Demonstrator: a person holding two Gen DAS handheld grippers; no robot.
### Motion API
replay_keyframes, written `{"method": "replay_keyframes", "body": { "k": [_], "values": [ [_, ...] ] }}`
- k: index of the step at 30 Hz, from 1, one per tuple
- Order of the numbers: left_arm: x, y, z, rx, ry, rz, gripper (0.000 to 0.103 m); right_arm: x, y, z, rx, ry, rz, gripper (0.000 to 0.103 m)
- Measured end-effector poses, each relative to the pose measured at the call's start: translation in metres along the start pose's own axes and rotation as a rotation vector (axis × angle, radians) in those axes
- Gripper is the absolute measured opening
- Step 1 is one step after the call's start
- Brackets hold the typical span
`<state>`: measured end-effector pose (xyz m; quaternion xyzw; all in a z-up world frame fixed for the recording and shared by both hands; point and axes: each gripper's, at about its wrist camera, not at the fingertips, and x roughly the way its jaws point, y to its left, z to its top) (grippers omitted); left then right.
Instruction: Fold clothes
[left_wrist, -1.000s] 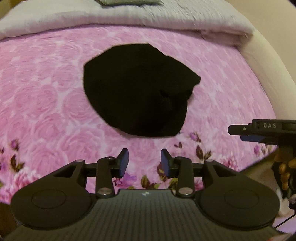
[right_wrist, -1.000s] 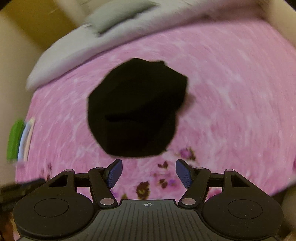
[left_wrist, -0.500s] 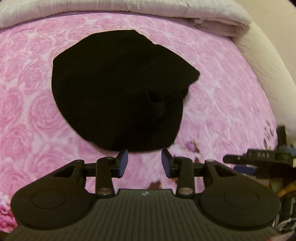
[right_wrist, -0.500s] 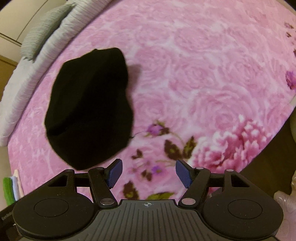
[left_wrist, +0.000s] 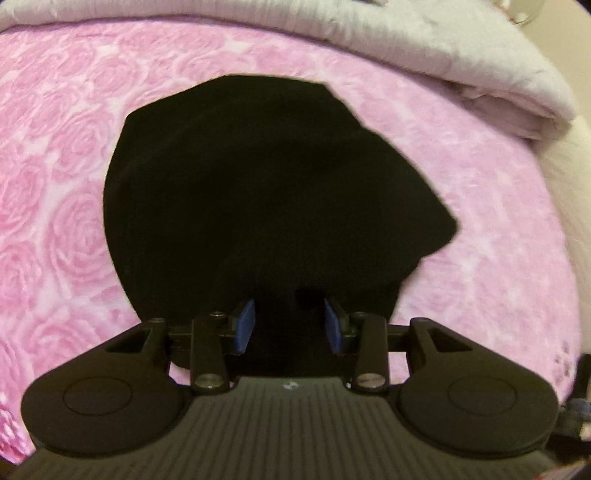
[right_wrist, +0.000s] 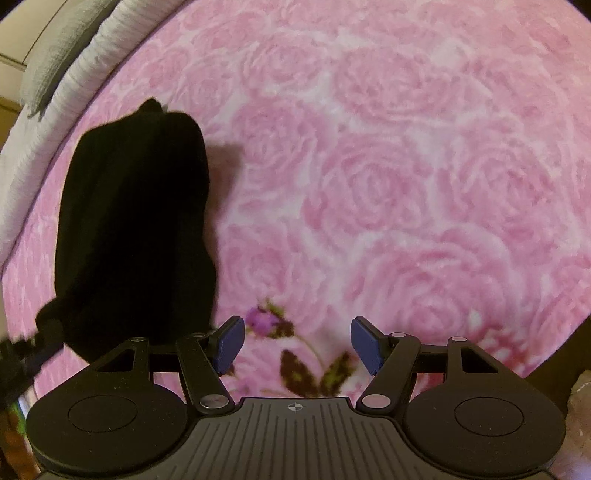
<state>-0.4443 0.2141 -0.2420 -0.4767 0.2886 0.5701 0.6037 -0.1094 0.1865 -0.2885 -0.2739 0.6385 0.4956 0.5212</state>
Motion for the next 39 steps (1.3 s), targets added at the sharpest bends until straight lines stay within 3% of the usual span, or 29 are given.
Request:
{"method": "replay_keyframes", "body": {
  "k": [1,2,11,14,18,24,26,33,36,39],
  "values": [
    [-0.004,0.005,-0.002,-0.011,-0.008,0.010,0.022,0.002,-0.002,0.002,-0.005,0.010,-0.001,0.068],
    [-0.007,0.011,-0.003,-0.022,-0.016,0.019,0.006,0.004,-0.003,0.002,-0.006,0.021,-0.003,0.068],
    [-0.040,0.061,-0.018,-0.120,-0.088,0.109,0.005,0.012,0.020,0.005,-0.040,0.050,0.039,0.068],
    [-0.061,0.116,-0.052,-0.183,-0.032,0.233,0.005,0.017,0.039,0.003,-0.064,0.056,0.062,0.068],
    [-0.070,0.172,-0.078,-0.238,0.096,0.295,0.006,0.028,0.065,-0.009,-0.090,0.081,0.102,0.068],
    [-0.059,0.180,-0.062,-0.051,0.167,0.239,0.009,0.038,0.082,-0.040,0.030,0.079,0.171,0.068],
    [-0.048,0.180,-0.058,0.033,0.185,0.197,0.016,0.038,0.083,-0.054,0.104,0.047,0.174,0.068],
    [-0.038,0.183,-0.055,0.346,0.249,0.058,0.016,0.040,0.088,-0.107,0.355,-0.057,0.156,0.068],
    [-0.042,0.185,-0.053,0.423,0.261,0.003,0.018,0.038,0.091,-0.132,0.412,-0.077,0.143,0.068],
    [-0.043,0.186,-0.050,0.431,0.288,-0.048,0.018,0.032,0.093,-0.150,0.444,-0.102,0.144,0.068]
  ]
}}
